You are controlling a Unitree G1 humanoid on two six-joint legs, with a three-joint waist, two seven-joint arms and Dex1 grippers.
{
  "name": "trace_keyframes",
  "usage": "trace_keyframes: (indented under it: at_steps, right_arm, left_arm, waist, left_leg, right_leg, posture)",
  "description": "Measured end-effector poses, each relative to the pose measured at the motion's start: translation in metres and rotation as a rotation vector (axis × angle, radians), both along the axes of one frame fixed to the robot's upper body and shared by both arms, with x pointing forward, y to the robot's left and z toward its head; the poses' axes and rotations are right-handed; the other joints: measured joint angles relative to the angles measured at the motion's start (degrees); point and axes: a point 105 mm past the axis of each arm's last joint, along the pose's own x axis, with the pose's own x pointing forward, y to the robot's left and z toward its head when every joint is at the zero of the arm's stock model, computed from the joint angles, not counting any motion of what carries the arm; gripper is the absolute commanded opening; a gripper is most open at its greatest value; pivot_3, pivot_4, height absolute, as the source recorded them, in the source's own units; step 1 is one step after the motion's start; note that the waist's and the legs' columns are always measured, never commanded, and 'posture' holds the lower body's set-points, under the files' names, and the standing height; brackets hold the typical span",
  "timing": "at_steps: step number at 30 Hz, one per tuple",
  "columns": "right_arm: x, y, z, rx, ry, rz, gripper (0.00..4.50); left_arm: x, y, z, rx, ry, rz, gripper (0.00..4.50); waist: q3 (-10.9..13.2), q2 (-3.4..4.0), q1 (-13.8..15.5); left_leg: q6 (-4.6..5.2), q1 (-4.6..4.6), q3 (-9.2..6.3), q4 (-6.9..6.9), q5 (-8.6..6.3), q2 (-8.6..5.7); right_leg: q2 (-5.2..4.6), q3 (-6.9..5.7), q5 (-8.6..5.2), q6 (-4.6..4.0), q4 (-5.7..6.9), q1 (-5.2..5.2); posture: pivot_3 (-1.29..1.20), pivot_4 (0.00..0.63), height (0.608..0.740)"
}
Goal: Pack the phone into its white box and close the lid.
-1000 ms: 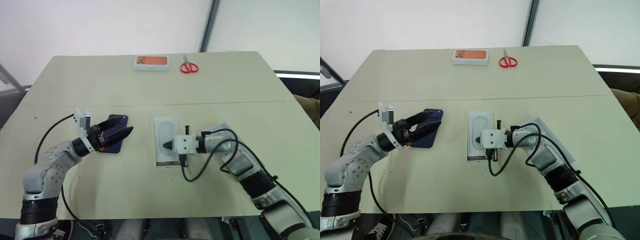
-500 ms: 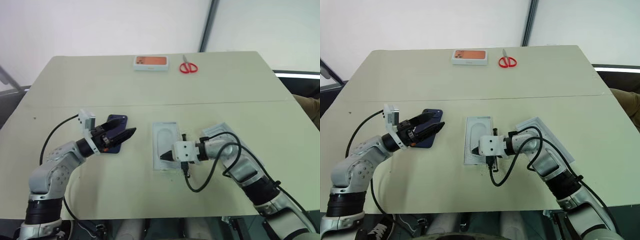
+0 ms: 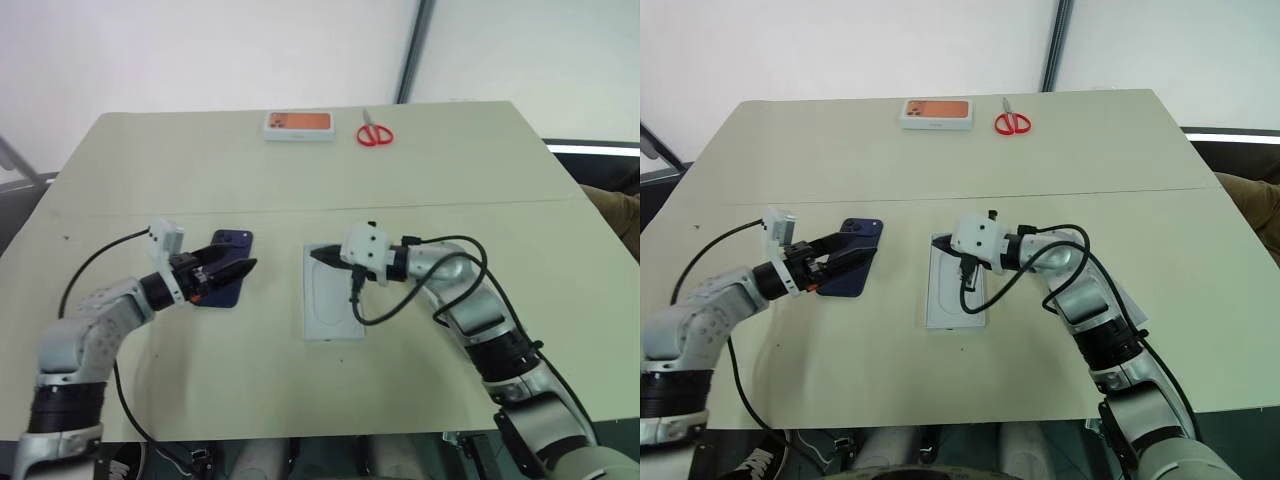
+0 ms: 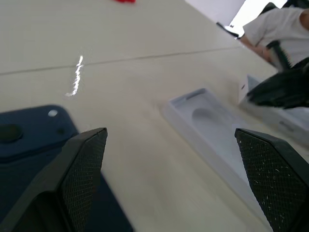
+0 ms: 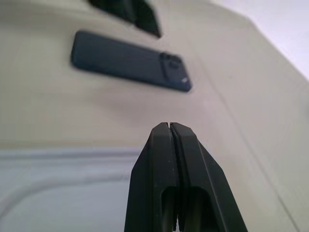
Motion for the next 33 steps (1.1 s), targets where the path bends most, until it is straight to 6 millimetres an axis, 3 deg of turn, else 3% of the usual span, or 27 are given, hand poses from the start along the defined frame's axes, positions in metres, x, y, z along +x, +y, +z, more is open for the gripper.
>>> trace_keyframes:
  at_steps: [5,9,15,19,24,33]
  right_arm:
    - [-0.001,0.046,0.005,0.033,-0.022,0.031,0.05]
    - [0.004,0.075,-0.008,-0.03,-0.03,0.025,0.05]
    - [0.01,0.094,-0.034,-0.141,0.03,0.025,0.05]
    - [0.011,0.099,-0.049,-0.223,0.025,0.026,0.05]
    - [0.014,0.099,-0.059,-0.274,0.036,0.01,0.05]
    - [0.011,0.112,-0.067,-0.303,0.059,-0.001,0.05]
  left_arm:
    - [0.003,0.032,-0.003,0.012,0.116,0.047,4.5]
    - [0.0,0.05,-0.014,-0.036,0.234,0.062,4.5]
    - [0.007,0.068,-0.012,-0.035,0.264,0.109,4.5]
    - [0.004,0.08,-0.029,0.007,0.331,0.142,4.5]
    - [0.011,0.081,-0.03,-0.023,0.341,0.146,4.5]
    - [0.021,0.058,-0.033,-0.008,0.374,0.07,4.5]
  waist:
    - [0.01,0.02,-0.22]
    - [0.01,0.02,-0.06]
    - [0.01,0.0,-0.16]
    - [0.01,0.01,-0.94]
    - [0.0,0.0,-1.1]
    - [-0.15,0.14,-0.98]
  left_leg:
    - [-0.02,0.0,0.02,-0.02,0.01,0.0]
    - [-0.13,0.0,0.0,0.0,0.08,-0.03]
    - [-0.17,-0.01,-0.06,-0.02,0.1,-0.03]
    - [-0.23,-0.01,-0.06,-0.1,0.13,-0.02]
    - [-0.17,0.0,-0.11,-0.08,0.1,-0.03]
    - [-0.21,0.13,-0.13,-0.06,0.12,-0.09]
  right_leg:
    - [0.02,0.04,0.0,0.0,0.03,-0.25]
    - [0.02,0.03,0.0,0.0,0.05,-0.28]
    - [0.03,0.0,0.0,0.0,0.07,-0.3]
    - [0.06,0.01,0.0,0.0,0.15,-0.38]
    - [0.06,-0.02,0.0,0.0,0.18,-0.34]
    - [0.02,-0.03,0.0,0.0,0.22,-0.2]
  posture:
    - [0.0,0.15,0.74]
    - [0.0,0.15,0.74]
    - [0.0,0.15,0.74]
    - [0.0,0.15,0.74]
    - [0.0,0.15,0.74]
    - [0.0,0.15,0.74]
